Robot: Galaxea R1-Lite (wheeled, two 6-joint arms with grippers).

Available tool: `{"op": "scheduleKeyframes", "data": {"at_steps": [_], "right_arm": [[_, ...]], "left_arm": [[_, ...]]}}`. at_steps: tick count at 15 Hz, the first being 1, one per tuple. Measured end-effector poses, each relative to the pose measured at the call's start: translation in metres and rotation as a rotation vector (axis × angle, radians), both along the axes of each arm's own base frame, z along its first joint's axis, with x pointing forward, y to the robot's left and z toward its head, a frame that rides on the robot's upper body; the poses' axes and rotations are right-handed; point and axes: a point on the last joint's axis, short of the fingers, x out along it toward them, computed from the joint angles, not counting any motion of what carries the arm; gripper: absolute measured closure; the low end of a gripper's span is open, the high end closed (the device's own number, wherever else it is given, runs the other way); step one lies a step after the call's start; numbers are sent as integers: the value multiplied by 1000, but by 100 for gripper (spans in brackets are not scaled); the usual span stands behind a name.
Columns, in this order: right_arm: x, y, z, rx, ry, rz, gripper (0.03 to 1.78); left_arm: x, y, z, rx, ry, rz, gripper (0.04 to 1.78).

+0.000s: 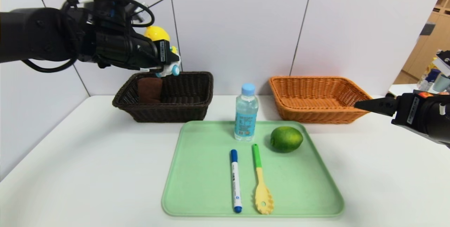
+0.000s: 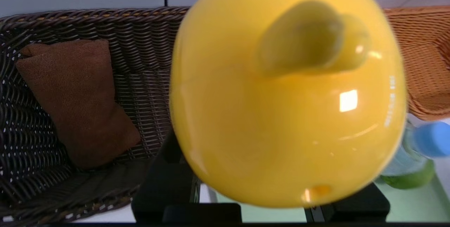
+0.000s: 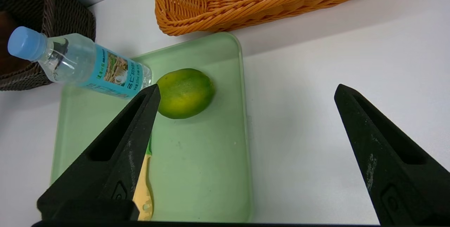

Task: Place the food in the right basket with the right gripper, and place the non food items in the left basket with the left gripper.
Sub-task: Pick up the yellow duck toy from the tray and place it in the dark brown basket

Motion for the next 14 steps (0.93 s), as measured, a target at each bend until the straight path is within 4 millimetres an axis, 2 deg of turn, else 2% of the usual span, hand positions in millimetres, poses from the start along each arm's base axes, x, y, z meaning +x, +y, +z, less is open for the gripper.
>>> {"op": "scheduleKeyframes", "data": {"at_steps": [4,7,10,14], "right_arm": [[0,0,-2,-3,7,-4,10],[-1,0,-5,-5,15,-4,10],[-1,0,-6,-6,18,-5,10],[0,0,-6,-8,20,-6,10]], "left_arm": [[38,2,-41,24,69,32,107],[61,6,-63,35,107,55,107],[77,9,-81,41,137,72,107],[86,8,-99,55,173,73,107]]}}
